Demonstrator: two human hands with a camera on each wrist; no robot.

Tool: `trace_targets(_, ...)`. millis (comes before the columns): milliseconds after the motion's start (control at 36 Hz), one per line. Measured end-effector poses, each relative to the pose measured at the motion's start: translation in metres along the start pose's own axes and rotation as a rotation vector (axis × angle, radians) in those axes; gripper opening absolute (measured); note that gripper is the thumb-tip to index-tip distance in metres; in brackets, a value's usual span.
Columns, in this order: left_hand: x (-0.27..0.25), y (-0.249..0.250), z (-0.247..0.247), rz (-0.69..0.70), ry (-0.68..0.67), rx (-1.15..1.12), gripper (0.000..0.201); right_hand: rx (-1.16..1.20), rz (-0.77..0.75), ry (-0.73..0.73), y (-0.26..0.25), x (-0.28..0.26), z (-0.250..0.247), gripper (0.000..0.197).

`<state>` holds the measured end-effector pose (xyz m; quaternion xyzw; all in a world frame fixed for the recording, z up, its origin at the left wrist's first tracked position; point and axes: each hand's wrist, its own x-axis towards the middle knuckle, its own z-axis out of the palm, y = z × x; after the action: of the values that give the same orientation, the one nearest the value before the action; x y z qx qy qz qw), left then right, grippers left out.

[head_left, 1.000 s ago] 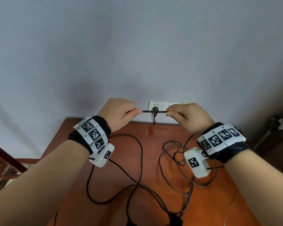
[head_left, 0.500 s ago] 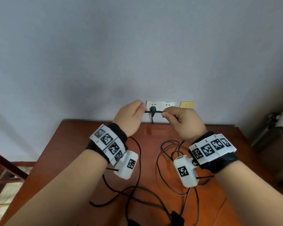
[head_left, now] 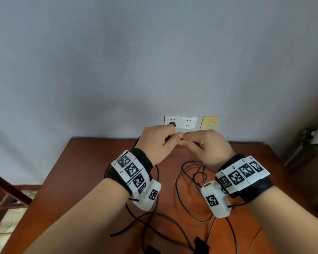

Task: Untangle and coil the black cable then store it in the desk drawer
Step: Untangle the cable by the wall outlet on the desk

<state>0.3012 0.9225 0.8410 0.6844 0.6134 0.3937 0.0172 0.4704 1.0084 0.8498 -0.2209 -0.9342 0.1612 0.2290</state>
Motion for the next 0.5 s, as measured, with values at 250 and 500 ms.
trace_targets(250, 0.001, -0.018, -0.029, -0.004, 0.051, 0.084, 0.042, 0.076, 0.032, 0.021, 0.012, 0.001, -0.015, 0.025)
trace_targets(500, -0.005, -0.036, -0.042, -0.048, 0.067, 0.100, 0.039, 0.087, 0.066, 0.032, 0.023, 0.000, -0.018, 0.027)
